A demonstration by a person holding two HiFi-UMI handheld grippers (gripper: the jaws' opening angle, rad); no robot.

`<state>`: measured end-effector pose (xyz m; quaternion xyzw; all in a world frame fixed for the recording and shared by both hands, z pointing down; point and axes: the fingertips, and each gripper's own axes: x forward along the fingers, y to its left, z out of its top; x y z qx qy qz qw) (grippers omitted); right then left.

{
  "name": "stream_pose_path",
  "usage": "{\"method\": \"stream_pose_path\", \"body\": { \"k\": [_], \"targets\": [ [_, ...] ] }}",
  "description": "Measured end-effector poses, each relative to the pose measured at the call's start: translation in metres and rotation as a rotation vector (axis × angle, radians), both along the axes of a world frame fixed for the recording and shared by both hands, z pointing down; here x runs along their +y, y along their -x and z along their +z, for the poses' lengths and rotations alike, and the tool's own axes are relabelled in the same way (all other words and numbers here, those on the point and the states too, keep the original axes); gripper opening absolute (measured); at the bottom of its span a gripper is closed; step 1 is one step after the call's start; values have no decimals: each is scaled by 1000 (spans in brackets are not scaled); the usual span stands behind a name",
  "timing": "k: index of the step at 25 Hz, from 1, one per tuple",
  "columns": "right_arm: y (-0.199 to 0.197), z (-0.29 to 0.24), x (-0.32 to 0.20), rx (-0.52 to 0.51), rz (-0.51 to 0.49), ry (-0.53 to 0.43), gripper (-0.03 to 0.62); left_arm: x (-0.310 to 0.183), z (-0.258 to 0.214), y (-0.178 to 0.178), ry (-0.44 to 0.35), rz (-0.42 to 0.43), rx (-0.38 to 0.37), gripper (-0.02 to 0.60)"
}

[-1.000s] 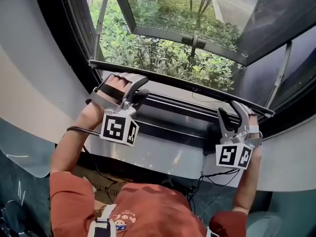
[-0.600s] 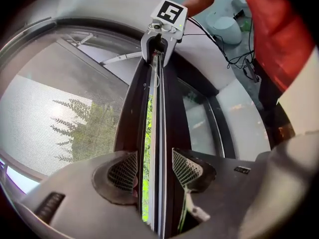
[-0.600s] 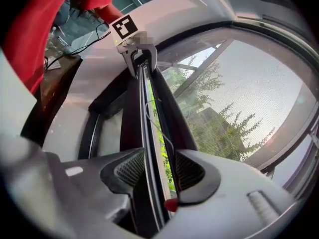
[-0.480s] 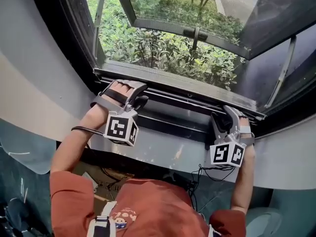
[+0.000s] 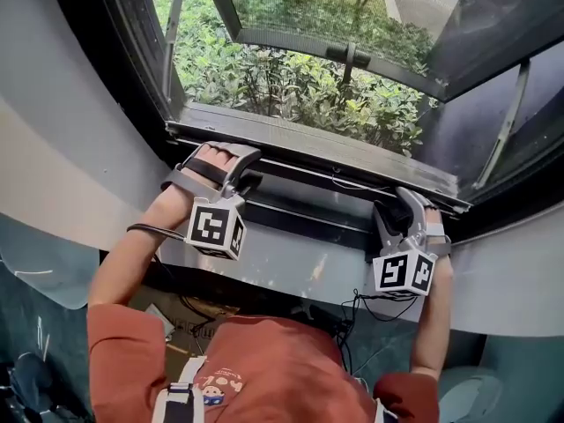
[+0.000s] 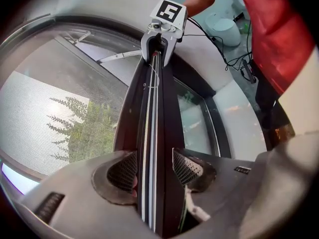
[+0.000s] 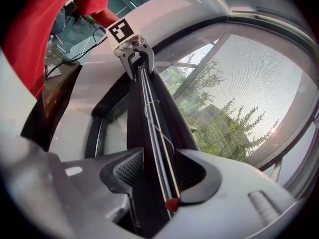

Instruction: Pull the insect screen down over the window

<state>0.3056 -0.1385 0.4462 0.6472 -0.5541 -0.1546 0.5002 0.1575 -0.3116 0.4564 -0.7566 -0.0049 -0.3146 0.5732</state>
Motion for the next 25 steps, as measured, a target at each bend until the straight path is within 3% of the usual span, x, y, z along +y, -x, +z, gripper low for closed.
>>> {"method": "stream_pose_path", "body": {
  "k": [16, 25],
  "targets": [
    [2, 17, 0, -61, -4, -14, 212, 1, 20, 2, 47, 1, -46, 207],
    [0, 21, -1, -106, 23, -103, 216, -1, 23, -2, 36, 9, -28, 209]
  ]
}}
